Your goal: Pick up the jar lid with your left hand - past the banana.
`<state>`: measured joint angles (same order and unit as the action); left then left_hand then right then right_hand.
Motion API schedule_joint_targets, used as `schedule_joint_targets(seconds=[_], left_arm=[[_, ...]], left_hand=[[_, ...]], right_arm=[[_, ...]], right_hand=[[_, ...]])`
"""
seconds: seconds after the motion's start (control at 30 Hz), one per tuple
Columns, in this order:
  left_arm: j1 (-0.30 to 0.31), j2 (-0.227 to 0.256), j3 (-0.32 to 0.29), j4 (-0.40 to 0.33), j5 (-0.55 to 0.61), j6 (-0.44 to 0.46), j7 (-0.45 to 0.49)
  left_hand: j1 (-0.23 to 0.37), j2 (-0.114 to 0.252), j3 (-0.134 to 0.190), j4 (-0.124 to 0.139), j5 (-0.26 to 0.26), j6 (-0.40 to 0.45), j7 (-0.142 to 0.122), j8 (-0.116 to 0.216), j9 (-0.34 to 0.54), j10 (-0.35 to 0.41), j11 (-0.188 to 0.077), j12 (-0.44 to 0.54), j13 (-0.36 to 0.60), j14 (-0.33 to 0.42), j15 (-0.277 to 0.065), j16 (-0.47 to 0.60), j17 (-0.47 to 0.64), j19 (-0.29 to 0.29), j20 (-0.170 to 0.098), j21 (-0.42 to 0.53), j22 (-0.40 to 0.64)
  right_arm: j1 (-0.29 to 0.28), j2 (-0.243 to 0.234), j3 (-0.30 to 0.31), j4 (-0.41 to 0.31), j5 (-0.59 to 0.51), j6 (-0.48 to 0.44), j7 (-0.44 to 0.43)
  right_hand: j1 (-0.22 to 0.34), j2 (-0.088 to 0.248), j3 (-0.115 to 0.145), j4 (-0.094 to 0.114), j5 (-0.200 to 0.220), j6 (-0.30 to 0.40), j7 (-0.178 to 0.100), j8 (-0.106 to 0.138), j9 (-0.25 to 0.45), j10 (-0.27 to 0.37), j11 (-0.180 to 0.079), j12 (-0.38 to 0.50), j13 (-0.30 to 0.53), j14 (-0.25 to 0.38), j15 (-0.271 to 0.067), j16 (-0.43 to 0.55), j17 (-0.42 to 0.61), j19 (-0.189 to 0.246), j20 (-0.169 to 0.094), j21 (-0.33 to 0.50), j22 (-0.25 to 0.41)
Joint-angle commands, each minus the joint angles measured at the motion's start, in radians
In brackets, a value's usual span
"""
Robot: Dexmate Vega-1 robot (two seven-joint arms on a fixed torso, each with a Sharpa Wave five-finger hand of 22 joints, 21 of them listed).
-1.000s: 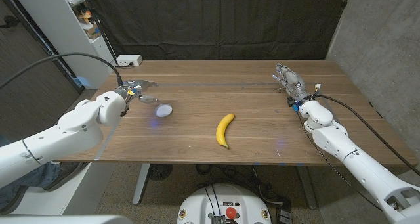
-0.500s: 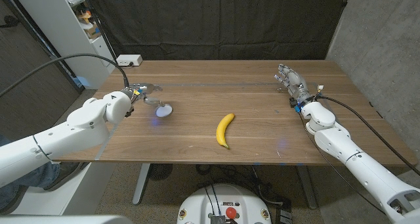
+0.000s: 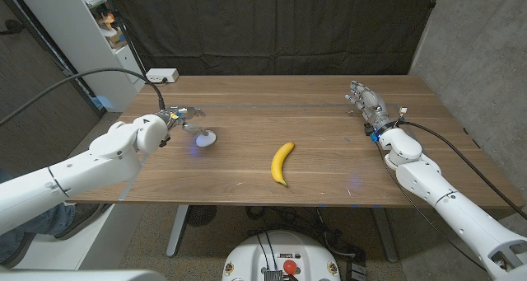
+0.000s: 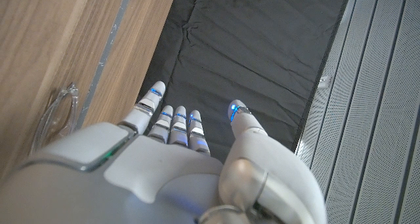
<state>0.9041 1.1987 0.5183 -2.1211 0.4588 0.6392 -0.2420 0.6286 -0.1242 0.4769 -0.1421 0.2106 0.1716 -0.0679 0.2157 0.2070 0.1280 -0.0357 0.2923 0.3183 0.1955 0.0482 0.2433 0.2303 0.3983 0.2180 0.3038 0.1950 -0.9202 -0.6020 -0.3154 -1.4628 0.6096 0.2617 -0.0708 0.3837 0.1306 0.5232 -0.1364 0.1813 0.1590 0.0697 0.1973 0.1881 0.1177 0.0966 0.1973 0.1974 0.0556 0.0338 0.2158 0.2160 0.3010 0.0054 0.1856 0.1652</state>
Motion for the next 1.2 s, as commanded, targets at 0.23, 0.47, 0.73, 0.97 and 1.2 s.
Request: schedule_joint_targets(seconds=[0.23,0.47,0.73,0.97,1.2], left_arm=[[-0.084,-0.069,0.076,0.092,0.006,-0.052,-0.059],[-0.112,-0.085,0.104,0.116,0.017,-0.063,-0.090],[-0.133,-0.076,0.127,0.106,0.080,-0.054,-0.126],[-0.129,-0.079,0.123,0.096,0.094,-0.043,-0.140],[-0.131,-0.082,0.132,0.090,0.114,-0.034,-0.167]], left_hand=[[0.007,0.007,-0.004,-0.002,-0.002,0.000,0.001,0.006,0.003,-0.005,-0.001,0.003,0.005,-0.002,0.004,0.000,0.004,0.007,0.002,-0.004,0.003],[0.012,0.006,-0.004,-0.005,-0.002,-0.016,0.000,-0.001,0.004,-0.015,0.001,0.000,0.008,-0.006,0.008,-0.002,0.004,0.008,0.002,-0.006,0.002],[0.039,-0.001,-0.003,-0.018,0.000,-0.064,0.007,-0.016,0.004,-0.040,-0.001,-0.008,0.014,-0.019,0.013,-0.010,0.002,0.011,0.002,-0.011,0.001],[0.044,-0.003,-0.005,-0.019,0.000,-0.074,0.006,-0.017,0.004,-0.046,0.002,-0.010,0.016,-0.021,0.015,-0.011,0.003,0.011,0.002,-0.013,0.001],[0.046,-0.003,-0.007,-0.018,0.001,-0.078,0.006,-0.017,0.004,-0.053,0.006,-0.011,0.018,-0.024,0.015,-0.012,0.003,0.011,0.002,-0.015,0.001]], right_arm=[[0.003,0.010,0.000,0.012,0.001,0.001,-0.008],[0.011,0.018,-0.002,0.025,0.001,0.008,-0.003],[0.023,0.027,-0.008,0.045,0.000,0.012,0.003],[0.032,0.034,-0.011,0.052,0.006,0.008,0.006],[0.038,0.037,-0.014,0.064,0.006,0.016,0.016]], right_hand=[[0.016,0.002,0.007,-0.004,0.007,0.013,-0.003,0.004,0.005,0.006,-0.002,0.006,0.002,0.010,-0.002,0.004,0.005,0.004,0.009,0.007,0.003],[0.016,0.003,0.007,-0.004,0.007,0.014,-0.003,0.004,0.005,0.006,-0.001,0.006,0.002,0.010,-0.002,0.004,0.005,0.005,0.010,0.007,0.003],[0.017,0.003,0.008,-0.004,0.008,0.015,-0.004,0.004,0.005,0.006,-0.002,0.006,0.002,0.013,-0.002,0.005,0.005,0.005,0.014,0.006,0.003],[0.017,0.004,0.007,-0.004,0.008,0.020,-0.007,0.006,0.006,0.007,-0.003,0.006,0.002,0.016,-0.004,0.006,0.006,0.005,0.018,0.006,0.003],[0.016,0.004,0.007,-0.003,0.008,0.021,-0.008,0.006,0.006,0.008,-0.002,0.007,0.002,0.019,-0.005,0.007,0.006,0.006,0.022,0.006,0.003]])
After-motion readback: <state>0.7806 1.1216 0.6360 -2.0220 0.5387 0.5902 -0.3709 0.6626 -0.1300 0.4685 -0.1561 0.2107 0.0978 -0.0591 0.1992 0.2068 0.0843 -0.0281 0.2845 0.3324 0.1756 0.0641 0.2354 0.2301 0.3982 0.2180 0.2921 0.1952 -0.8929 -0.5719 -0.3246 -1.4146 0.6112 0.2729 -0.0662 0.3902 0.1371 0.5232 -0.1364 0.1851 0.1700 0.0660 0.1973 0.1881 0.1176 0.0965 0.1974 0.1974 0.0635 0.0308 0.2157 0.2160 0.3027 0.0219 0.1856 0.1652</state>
